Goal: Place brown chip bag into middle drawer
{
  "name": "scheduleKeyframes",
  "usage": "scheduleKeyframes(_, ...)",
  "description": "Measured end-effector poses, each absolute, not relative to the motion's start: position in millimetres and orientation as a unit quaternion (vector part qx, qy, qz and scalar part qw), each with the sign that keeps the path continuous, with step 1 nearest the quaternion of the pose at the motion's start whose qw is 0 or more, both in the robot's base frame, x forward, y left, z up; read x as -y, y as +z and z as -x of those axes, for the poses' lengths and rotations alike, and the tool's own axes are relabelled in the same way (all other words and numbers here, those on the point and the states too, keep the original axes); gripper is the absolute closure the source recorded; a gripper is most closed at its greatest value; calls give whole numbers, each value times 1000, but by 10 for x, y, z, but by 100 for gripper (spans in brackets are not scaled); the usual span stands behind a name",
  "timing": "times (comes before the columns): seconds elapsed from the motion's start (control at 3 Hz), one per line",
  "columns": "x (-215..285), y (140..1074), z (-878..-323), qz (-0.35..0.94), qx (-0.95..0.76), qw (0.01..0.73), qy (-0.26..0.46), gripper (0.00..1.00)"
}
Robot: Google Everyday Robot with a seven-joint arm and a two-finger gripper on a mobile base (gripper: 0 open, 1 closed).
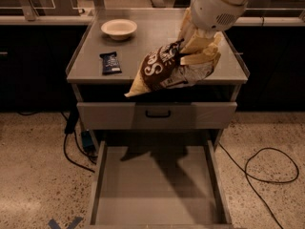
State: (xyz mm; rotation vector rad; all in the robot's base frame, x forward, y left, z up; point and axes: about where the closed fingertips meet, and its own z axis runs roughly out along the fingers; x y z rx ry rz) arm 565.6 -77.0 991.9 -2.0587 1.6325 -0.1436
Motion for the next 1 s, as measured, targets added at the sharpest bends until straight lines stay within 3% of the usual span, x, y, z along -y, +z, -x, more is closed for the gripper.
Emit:
scheduleKeyframes(0.33, 761, 9812, -5187, 753, -609, 241, -54, 100)
scheduleKeyframes(1.0, 791, 9632, -5148, 753, -608, 243, -62, 100)
